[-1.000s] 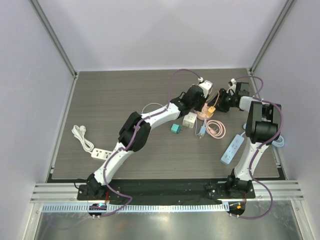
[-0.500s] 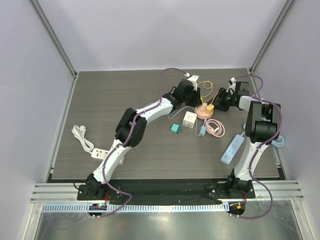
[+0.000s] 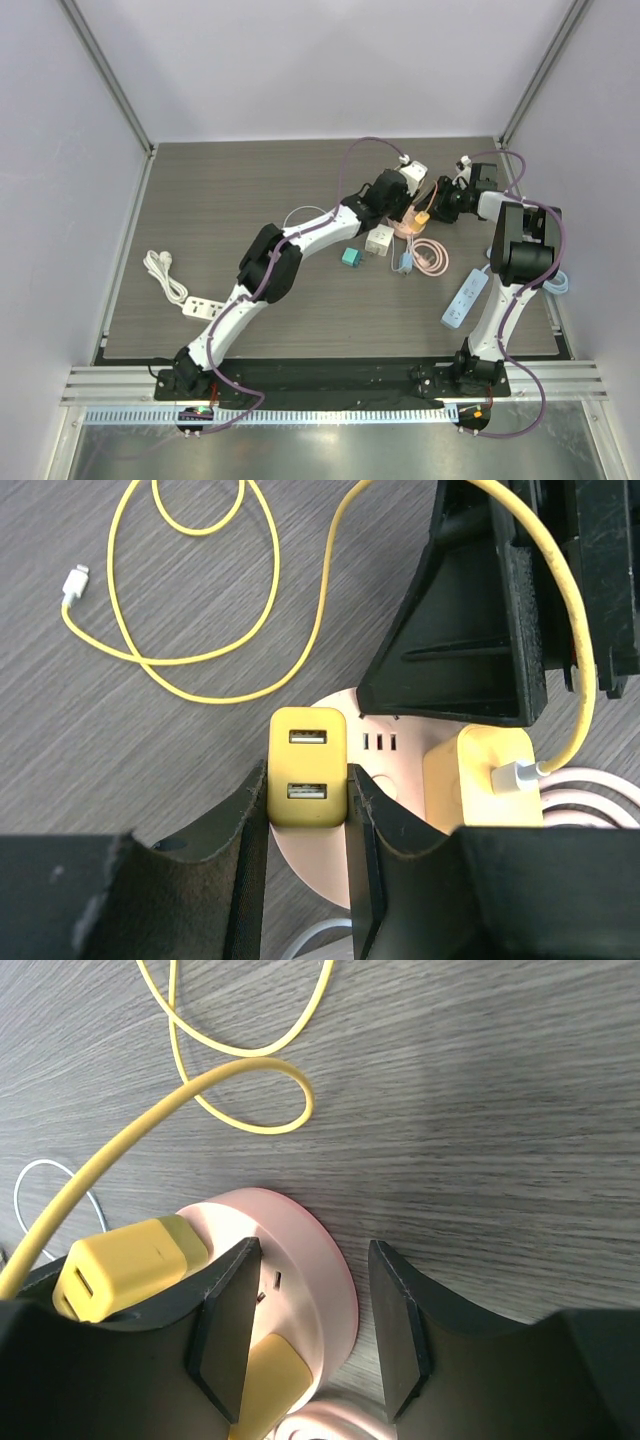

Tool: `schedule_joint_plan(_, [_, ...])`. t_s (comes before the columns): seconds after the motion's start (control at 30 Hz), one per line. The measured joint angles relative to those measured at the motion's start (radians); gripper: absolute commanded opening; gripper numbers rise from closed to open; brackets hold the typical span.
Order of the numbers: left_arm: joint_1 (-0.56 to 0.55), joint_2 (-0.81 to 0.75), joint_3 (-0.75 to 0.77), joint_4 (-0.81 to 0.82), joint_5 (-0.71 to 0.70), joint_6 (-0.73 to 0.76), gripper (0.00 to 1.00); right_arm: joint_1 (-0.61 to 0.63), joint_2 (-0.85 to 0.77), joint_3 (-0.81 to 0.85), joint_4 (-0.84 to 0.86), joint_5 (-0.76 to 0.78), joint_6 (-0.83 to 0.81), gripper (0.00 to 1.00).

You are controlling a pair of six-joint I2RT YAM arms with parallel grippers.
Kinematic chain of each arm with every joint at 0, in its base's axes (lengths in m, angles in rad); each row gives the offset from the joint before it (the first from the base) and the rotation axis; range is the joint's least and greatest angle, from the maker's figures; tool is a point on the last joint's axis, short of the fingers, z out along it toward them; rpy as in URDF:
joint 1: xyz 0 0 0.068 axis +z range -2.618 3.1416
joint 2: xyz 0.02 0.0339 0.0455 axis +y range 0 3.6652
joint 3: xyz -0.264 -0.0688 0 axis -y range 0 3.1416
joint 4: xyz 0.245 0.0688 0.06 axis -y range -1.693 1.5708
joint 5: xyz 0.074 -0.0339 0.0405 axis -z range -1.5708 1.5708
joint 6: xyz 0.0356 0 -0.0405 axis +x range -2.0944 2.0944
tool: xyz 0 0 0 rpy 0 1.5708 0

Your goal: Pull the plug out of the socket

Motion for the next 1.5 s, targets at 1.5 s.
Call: schedule_joint_plan(1.5, [0.191, -0.723, -0.824, 0.119, 0.332, -0.429, 0.04, 0.016, 0.024, 0.042, -0.059, -0.016, -0.014, 0.53])
